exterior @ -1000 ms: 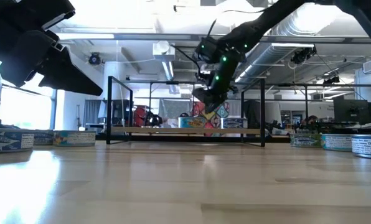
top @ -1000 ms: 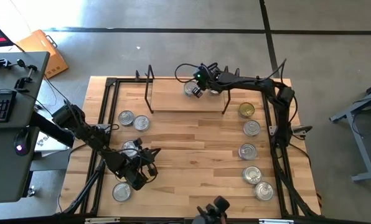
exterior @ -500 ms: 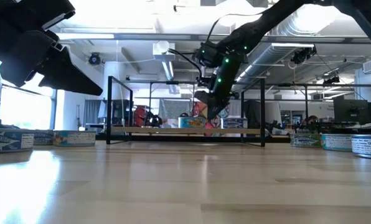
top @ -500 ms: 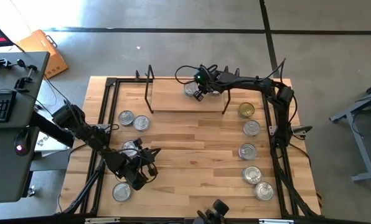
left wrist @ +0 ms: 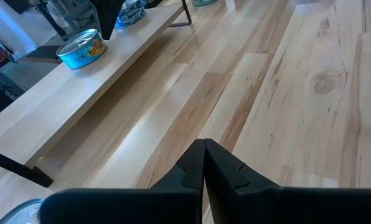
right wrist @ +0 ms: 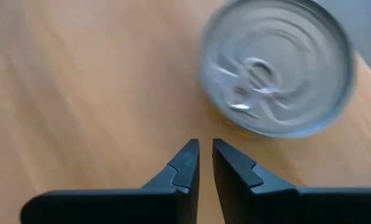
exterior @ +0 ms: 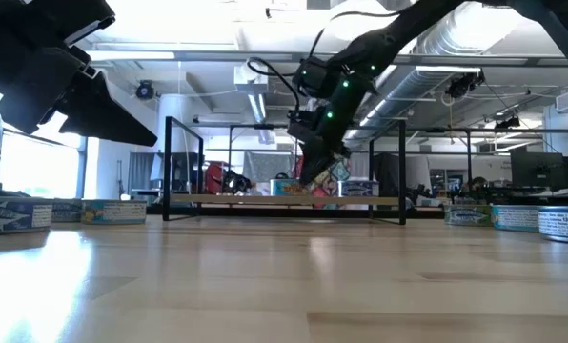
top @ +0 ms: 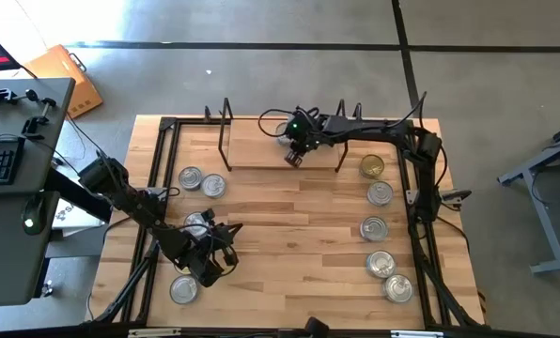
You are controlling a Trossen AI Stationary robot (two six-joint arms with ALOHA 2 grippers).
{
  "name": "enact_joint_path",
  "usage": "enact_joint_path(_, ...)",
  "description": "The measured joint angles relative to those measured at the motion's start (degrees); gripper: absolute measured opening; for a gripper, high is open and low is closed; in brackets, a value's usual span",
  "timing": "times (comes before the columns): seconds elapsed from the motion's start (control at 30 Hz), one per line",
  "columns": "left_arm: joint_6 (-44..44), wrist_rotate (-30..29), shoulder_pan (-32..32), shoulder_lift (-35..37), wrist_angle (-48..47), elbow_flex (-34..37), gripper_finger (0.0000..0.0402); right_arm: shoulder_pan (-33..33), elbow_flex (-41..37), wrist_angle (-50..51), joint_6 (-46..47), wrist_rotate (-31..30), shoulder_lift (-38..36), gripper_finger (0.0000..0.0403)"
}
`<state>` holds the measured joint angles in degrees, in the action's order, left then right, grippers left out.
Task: Stack canned seafood by type on shelf
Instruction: Put the green tuna can on the shelf
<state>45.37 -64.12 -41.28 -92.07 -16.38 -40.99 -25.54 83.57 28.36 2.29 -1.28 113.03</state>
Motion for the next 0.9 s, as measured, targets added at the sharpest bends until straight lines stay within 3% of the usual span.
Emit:
enact_joint_path(0.27, -0.03, 0.00, 0.00, 0.00, 0.00, 0.00, 0.0000, 1.52, -0.01, -5.70, -5.35, 0.26, -0.14, 0.0034)
enact_joint_path(0.4, -0.01, 0.00, 0.00, 0.00, 0.00, 0.00, 0.0000, 6.29, -0.25, -12.04, -3.70, 0.36, -0.31, 0.0026)
enact_joint_path(0.57, 0.84, 0.00, -0.41, 0.00, 0.05, 0.00, 0.0000, 16.23, -7.90, -27.53, -5.03, -1.44, -0.42, 0.0002)
enact_joint_path(0.7, 2.30, -0.11, -1.80, -0.20, 0.32, 0.00, 0.0000, 22.93, -15.54, -39.02, -1.16, -5.17, -1.02, 0.0006)
enact_joint_path(0.9, 3.04, -3.67, -2.95, -2.38, 3.74, -0.02, 0.0000, 32.57, -26.66, -48.70, 2.15, -11.34, -9.66, 0.0001)
